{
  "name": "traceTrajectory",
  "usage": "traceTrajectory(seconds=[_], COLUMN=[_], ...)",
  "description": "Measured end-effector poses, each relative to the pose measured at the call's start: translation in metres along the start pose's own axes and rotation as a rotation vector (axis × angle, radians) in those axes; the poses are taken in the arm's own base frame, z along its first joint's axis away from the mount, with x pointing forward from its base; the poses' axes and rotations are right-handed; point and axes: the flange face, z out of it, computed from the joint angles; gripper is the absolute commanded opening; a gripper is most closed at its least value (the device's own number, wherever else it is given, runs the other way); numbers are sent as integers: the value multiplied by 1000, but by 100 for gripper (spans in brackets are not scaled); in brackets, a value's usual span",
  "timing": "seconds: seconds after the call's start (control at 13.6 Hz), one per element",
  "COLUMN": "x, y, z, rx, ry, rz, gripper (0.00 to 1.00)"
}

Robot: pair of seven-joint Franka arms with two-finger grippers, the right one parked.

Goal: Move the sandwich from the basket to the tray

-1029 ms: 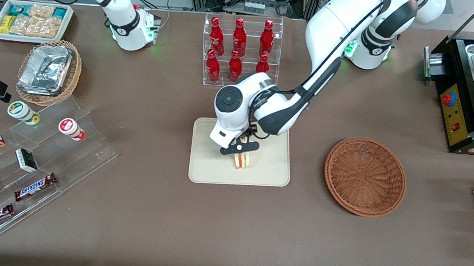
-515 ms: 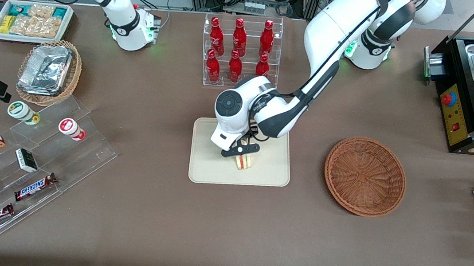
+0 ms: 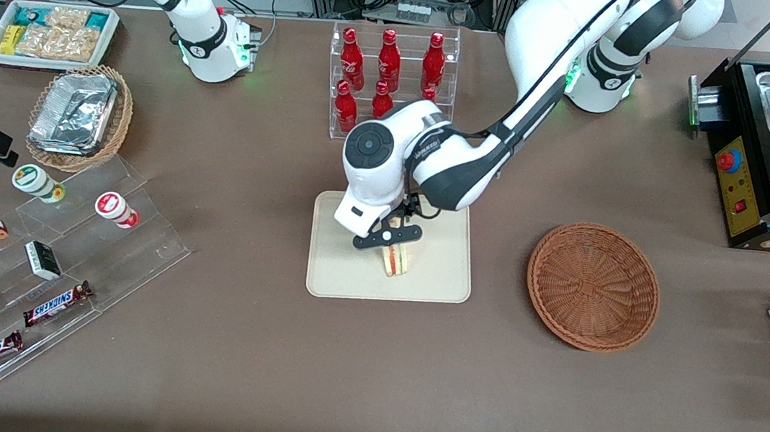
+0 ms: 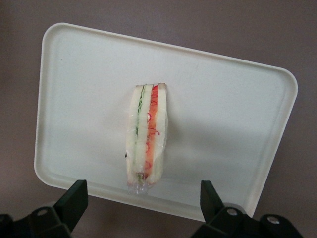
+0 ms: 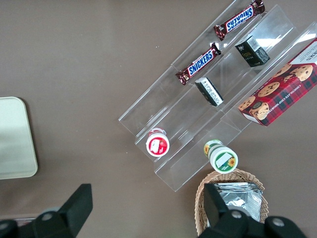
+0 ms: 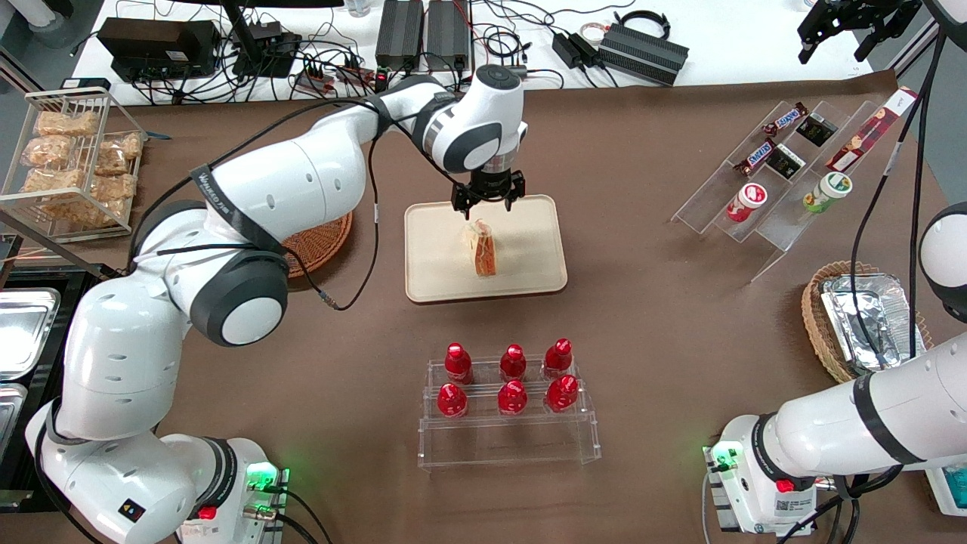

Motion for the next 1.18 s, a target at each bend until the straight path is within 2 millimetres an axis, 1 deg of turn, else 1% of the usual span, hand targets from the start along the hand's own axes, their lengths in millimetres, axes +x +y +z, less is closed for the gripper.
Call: traceTrajectory(seconds=[0.29, 0.37, 0.44, 0.66, 0.74, 0.88, 0.96, 1.18], x=[-9, -6, 3, 36, 52, 81, 92, 109], y=[-21, -30, -39, -70, -85, -124, -146, -205], z=[-54, -63, -67, -59, -59, -73, -81, -103], rx=[48, 64, 78, 125, 131, 118, 112, 95], ry=[-1, 2, 9, 16, 9, -14, -23, -38], rz=[106, 104, 90, 105, 122, 166, 188, 223], gripper=[100, 100, 100, 100, 100, 100, 100, 100])
